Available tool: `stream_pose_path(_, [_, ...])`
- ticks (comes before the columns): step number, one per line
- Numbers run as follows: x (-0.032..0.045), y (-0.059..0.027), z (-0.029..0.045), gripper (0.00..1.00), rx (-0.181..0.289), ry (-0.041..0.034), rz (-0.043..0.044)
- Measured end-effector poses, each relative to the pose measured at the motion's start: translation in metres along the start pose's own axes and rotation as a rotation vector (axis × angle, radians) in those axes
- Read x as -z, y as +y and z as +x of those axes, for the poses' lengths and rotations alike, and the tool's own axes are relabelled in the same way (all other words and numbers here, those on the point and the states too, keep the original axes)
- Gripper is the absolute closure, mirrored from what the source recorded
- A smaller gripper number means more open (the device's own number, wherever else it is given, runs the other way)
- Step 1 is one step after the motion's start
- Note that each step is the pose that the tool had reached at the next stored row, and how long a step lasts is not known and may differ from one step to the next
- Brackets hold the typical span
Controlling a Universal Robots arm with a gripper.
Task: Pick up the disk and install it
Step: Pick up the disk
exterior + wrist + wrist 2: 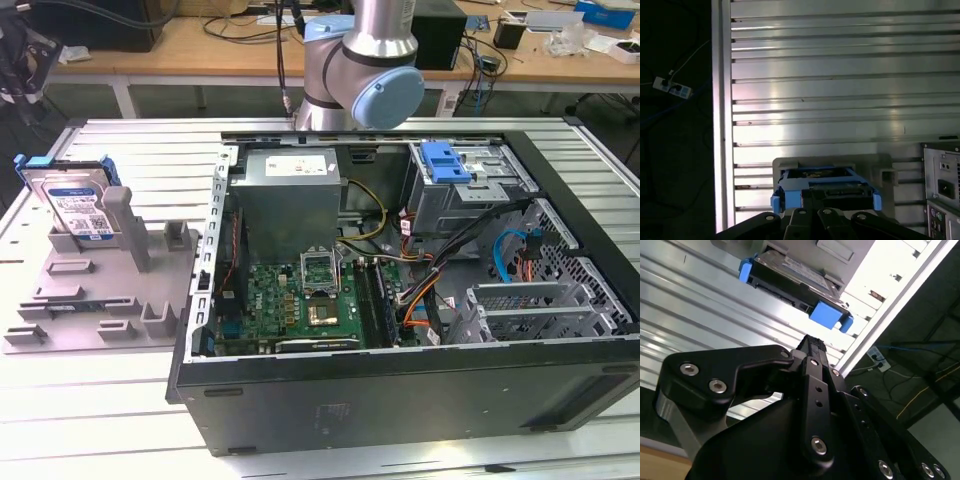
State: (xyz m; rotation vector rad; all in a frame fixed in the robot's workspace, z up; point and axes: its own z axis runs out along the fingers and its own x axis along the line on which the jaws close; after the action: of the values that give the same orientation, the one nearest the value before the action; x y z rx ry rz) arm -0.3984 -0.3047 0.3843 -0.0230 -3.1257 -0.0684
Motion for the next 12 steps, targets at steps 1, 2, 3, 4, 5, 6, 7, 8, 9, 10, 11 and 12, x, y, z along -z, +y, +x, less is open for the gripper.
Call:
stream_pose_path(1, [0.0000,0.0000,0.0000,0.89,0.018,0.0019,0.0003])
stream_pose_path(2, [0.0000,-0.0001,-0.0001,0.89,0.042,0.0039,0.0007])
stream_pose_path(3, [0.0000,0.0000,-0.0001,0.89,0.059,0.0049,0.0009])
stream_pose_path(4, [-0.0001,0.0000,-0.0001,0.89,0.080,0.0060,0.0013])
stream_pose_path(5, [-0.0001,0.0000,-0.0001,0.89,0.098,0.0072,0.0016])
stream_pose_path(6, [-0.0002,0.0000,-0.0001,0.89,0.115,0.0084,0.0019])
stream_pose_path(7, [-0.0002,0.0000,-0.0001,0.89,0.134,0.0095,0.0022])
stream_pose_path(8, [-0.0004,-0.0001,-0.0001,0.89,0.162,0.0113,0.0027])
stream_pose_path(9, [-0.0004,0.0000,-0.0001,0.89,0.181,0.0125,0.0029])
stream_pose_path(10, [-0.0005,-0.0001,-0.0001,0.89,0.199,0.0137,0.0032])
stream_pose_path(11, [-0.0005,-0.0001,-0.0001,0.89,0.217,0.0150,0.0036])
stream_pose_path(12, [-0.0006,-0.0001,-0.0001,0.83,0.235,0.0161,0.0038])
